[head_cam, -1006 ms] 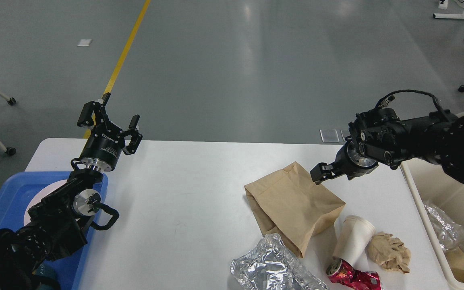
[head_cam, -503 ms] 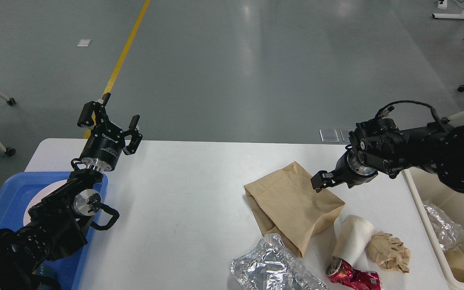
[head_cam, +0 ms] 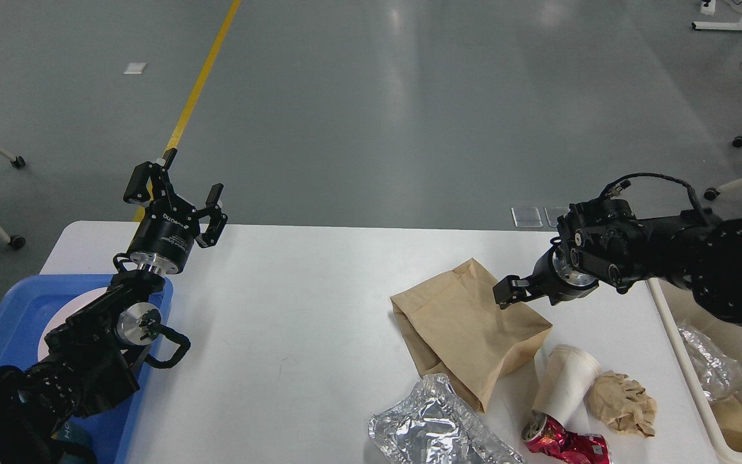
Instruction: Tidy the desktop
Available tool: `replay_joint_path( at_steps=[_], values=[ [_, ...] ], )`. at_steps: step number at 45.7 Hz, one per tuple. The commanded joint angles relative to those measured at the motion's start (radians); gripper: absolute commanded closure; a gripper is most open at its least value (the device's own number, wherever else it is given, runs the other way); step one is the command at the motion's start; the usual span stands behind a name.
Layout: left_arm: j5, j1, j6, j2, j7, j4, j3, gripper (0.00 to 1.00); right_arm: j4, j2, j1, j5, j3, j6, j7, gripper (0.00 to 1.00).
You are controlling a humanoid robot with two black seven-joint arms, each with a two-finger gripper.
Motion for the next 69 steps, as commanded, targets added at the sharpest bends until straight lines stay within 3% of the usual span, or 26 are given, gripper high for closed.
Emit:
replay_joint_path(
  at_steps=[1, 34, 39, 43, 51, 52, 69],
  values=[
    [0.000, 0.000, 0.000, 0.001, 0.000, 0.000, 0.000, 0.04, -0.046, 0.000, -0.039, 0.000, -0.001, 0.000, 0.000, 0.04],
    [0.000, 0.000, 0.000, 0.000, 0.000, 0.000, 0.000, 0.03, -0.111, 0.023, -0.081, 0.001, 0.038, -0.011, 0.000, 0.06],
    [0.000, 0.000, 0.000, 0.000, 0.000, 0.000, 0.000, 0.04, -0.114, 0.023, -0.098, 0.000, 0.042, -0.017, 0.000, 0.18],
    [0.001, 0.000, 0.000, 0.001, 0.000, 0.000, 0.000, 0.03, -0.119, 0.025, -0.098, 0.000, 0.042, -0.017, 0.000, 0.36],
    [0.000, 0.000, 0.000, 0.000, 0.000, 0.000, 0.000, 0.03, -0.108, 0.026, -0.107, 0.000, 0.042, -0.005, 0.000, 0.97],
    [0.001, 0.000, 0.000, 0.000, 0.000, 0.000, 0.000, 0.03, -0.105, 0.026, -0.109, 0.000, 0.042, -0.002, 0.000, 1.00],
    [0.000, 0.000, 0.000, 0.000, 0.000, 0.000, 0.000, 0.03, -0.106, 0.022, -0.050, 0.001, 0.088, 0.003, -0.003, 1.00]
  ],
)
